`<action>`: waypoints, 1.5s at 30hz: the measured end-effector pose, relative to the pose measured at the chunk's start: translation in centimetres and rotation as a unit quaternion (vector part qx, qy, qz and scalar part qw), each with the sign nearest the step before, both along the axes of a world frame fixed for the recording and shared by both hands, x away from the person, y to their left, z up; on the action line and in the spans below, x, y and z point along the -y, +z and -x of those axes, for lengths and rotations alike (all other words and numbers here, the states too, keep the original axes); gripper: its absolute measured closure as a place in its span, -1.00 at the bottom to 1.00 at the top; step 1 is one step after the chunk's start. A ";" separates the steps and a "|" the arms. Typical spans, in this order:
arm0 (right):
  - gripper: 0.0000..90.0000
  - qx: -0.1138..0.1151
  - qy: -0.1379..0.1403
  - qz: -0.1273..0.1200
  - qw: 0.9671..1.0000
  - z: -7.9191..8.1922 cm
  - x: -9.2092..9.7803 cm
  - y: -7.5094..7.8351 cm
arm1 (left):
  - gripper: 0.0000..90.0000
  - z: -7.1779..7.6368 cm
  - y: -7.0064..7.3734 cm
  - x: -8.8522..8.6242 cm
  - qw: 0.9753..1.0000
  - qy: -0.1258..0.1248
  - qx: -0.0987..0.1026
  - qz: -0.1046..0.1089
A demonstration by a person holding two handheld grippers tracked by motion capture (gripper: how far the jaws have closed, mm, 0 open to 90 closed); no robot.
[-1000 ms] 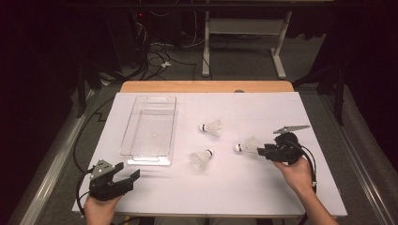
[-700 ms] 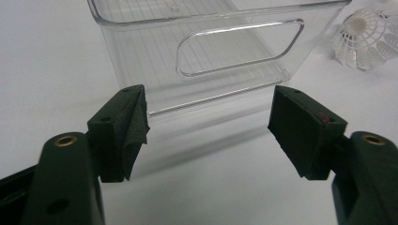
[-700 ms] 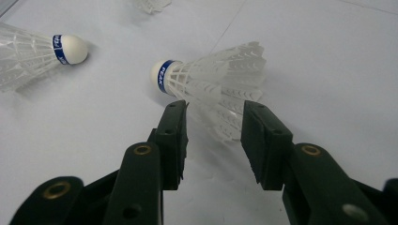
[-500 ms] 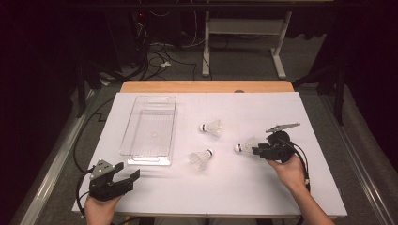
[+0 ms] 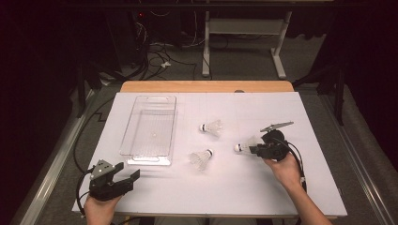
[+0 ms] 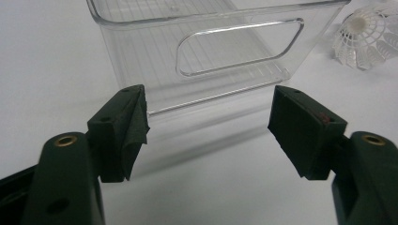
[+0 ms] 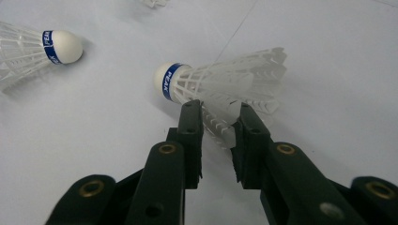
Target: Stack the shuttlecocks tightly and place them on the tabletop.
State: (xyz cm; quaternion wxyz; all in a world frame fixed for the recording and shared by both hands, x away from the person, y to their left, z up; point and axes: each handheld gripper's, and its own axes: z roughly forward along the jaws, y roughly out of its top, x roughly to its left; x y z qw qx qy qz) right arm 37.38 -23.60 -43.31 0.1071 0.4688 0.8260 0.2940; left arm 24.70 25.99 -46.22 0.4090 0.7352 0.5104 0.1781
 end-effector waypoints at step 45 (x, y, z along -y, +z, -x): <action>1.00 0.022 0.031 -0.018 0.999 -1.3 -1.7 2.7 | -0.35 -0.1 0.0 -0.1 1.000 -0.001 0.000 0.001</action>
